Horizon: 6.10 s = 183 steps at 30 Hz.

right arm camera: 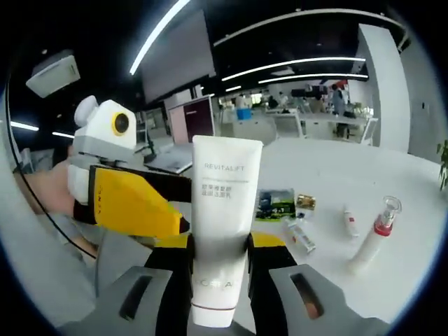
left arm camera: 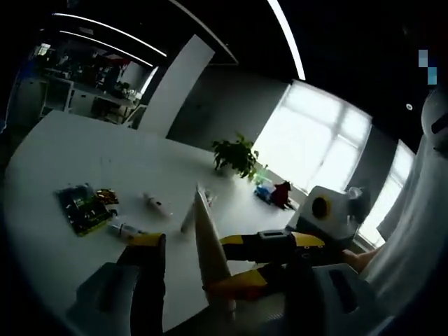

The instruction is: Arrange the skincare products in the storage area until every visible bottle or jar stands upright without overlapping.

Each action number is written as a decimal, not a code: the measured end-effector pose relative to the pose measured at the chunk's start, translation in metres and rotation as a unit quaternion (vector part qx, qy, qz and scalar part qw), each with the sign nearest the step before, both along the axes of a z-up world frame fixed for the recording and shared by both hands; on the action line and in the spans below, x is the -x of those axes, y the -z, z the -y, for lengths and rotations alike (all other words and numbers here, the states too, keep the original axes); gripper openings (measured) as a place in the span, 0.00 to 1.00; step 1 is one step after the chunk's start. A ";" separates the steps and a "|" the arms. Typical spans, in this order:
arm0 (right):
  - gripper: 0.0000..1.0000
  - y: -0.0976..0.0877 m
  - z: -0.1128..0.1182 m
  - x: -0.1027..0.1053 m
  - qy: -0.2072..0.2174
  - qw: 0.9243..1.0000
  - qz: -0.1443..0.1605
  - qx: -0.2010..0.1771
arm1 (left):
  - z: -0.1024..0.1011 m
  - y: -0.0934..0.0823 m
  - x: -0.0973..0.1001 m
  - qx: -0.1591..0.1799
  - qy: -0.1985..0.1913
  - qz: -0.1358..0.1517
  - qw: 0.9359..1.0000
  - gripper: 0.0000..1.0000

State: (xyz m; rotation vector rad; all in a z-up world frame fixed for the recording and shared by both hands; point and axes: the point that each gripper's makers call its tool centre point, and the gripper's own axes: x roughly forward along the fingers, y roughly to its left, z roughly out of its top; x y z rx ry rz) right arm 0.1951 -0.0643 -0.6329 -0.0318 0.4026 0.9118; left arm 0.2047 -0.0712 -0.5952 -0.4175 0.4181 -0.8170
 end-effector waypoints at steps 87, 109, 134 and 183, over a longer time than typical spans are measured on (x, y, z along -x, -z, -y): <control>0.16 -0.026 0.017 0.028 -0.324 0.941 0.090 0.021 | 0.063 -0.032 0.042 -0.309 0.359 0.173 0.864 0.10; 0.19 0.016 0.036 0.002 -0.270 0.961 0.036 0.048 | 0.068 0.014 0.016 -0.384 0.413 0.153 0.811 0.07; 0.33 0.066 0.081 -0.058 -0.017 0.998 -0.019 0.055 | 0.085 0.056 -0.038 -0.383 0.421 0.134 0.811 0.07; 0.68 0.105 0.153 -0.069 0.157 0.982 -0.074 0.079 | 0.123 0.079 -0.141 -0.350 0.356 0.141 0.855 0.07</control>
